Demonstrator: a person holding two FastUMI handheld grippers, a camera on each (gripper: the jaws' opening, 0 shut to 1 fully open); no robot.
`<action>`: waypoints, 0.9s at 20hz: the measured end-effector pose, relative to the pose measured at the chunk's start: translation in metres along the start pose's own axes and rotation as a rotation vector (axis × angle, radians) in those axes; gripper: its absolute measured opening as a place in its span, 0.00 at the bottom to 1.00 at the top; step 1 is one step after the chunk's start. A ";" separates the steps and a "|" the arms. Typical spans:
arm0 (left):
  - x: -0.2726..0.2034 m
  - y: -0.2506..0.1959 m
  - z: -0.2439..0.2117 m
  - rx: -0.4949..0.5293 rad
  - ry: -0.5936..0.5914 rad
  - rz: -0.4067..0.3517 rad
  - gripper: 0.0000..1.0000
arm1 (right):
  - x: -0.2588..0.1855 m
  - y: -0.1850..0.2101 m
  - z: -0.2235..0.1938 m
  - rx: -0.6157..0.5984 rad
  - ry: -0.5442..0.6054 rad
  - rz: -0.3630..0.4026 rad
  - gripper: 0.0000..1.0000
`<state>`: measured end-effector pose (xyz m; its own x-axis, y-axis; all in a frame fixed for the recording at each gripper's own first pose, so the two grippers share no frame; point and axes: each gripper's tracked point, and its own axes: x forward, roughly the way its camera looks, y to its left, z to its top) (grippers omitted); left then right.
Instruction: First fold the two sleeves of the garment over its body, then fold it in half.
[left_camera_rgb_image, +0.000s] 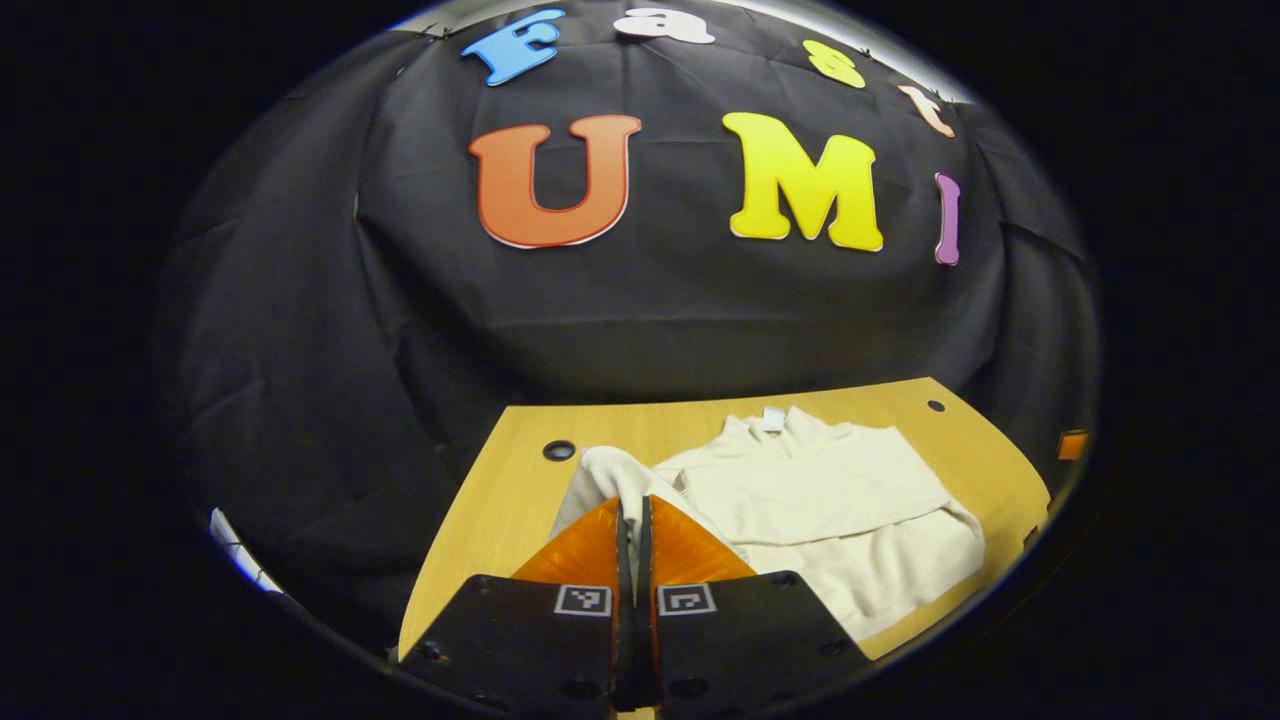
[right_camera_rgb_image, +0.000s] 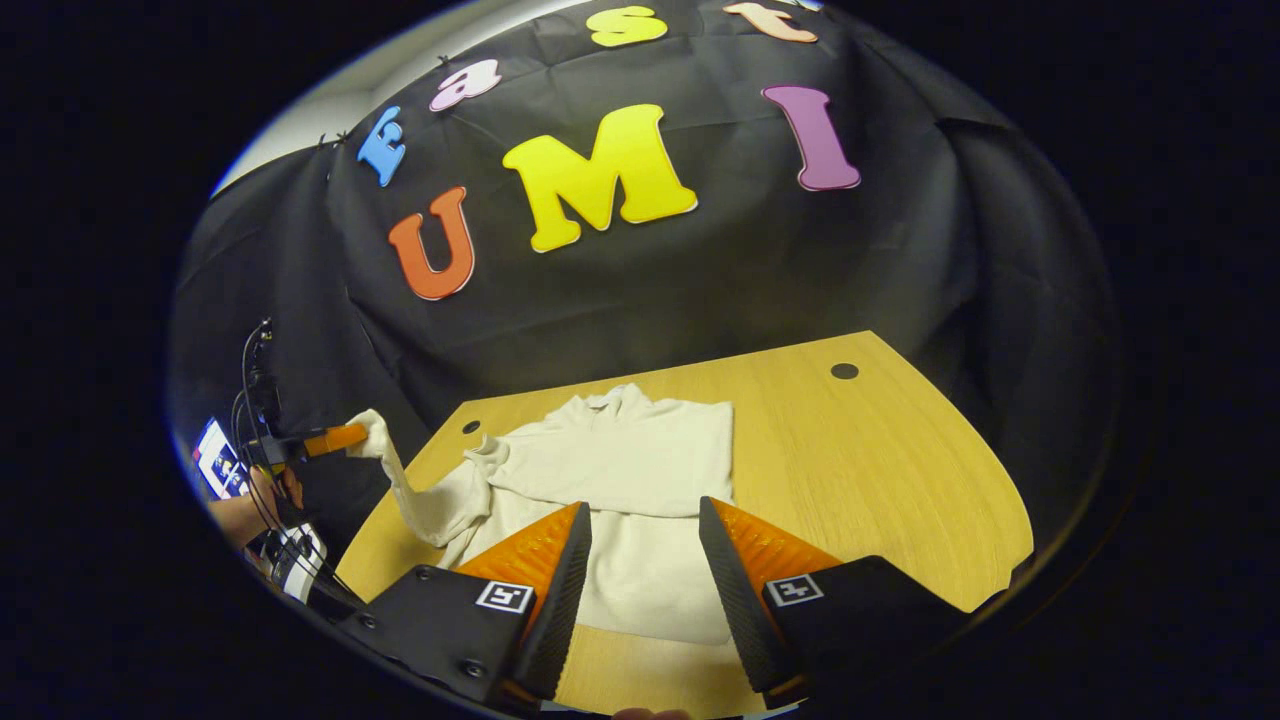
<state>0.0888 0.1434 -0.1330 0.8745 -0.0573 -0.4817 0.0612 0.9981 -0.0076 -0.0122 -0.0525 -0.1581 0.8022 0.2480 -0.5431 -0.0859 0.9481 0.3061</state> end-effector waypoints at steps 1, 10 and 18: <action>0.011 -0.013 0.012 0.007 -0.012 -0.024 0.02 | -0.002 -0.009 0.002 0.008 -0.005 -0.014 0.69; 0.086 -0.160 0.097 0.121 -0.081 -0.260 0.02 | -0.026 -0.090 0.023 0.058 -0.054 -0.136 0.69; 0.134 -0.320 0.068 0.173 0.009 -0.521 0.02 | -0.057 -0.147 0.014 0.090 -0.049 -0.263 0.69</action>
<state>0.2190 -0.1857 -0.1355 0.7028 -0.5423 -0.4604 0.5642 0.8191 -0.1035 -0.0369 -0.2087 -0.1609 0.8178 -0.0165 -0.5752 0.1803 0.9566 0.2289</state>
